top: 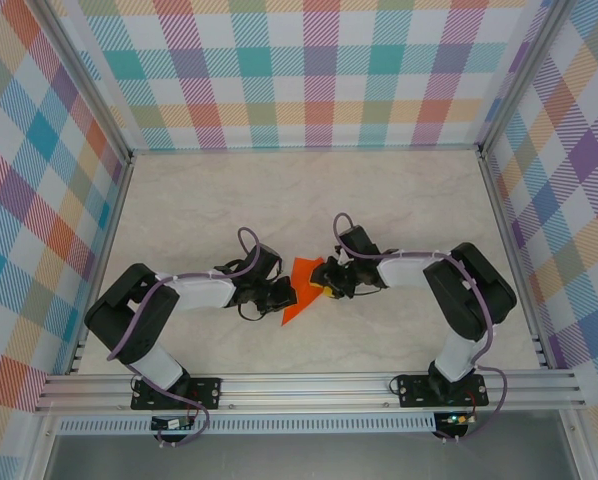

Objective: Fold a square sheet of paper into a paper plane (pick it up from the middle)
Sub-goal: Turn over the paper at the center of the table.

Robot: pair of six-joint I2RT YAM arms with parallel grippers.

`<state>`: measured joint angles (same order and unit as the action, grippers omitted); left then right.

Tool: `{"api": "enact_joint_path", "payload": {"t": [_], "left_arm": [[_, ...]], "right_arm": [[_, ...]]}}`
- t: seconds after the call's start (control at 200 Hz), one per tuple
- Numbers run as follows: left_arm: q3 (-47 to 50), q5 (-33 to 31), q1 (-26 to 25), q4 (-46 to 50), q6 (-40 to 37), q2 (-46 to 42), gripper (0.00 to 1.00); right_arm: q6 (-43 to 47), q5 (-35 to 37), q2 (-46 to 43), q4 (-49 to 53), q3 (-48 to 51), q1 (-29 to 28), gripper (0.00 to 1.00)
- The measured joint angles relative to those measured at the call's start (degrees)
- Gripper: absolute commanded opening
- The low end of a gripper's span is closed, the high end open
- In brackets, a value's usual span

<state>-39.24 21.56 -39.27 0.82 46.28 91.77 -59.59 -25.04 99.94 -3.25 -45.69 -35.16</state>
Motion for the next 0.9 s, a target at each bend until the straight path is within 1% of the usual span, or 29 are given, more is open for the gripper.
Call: {"api": "enact_joint_path", "payload": {"t": [0.245,0.49,0.795,0.9], "left_arm": [[0.0,-0.2,0.02,0.68,1.05,-0.44,0.08],[0.09,-0.26,0.02,0.61,2.1,-0.76,0.1],[0.85,-1.77,0.02,0.81,2.23,-4.13,0.11],[1.31,-3.3,0.04,2.16,2.36,-5.88,0.12]], "right_arm": [[0.07,-1.62,2.01,-3.15,-1.53,-0.22,0.35],[0.44,-2.05,4.04,-4.11,-3.69,-0.72,0.34],[1.86,-2.05,4.5,-4.68,-4.09,-1.22,0.23],[3.02,-2.05,4.5,-4.37,-4.83,-1.25,0.17]]}}
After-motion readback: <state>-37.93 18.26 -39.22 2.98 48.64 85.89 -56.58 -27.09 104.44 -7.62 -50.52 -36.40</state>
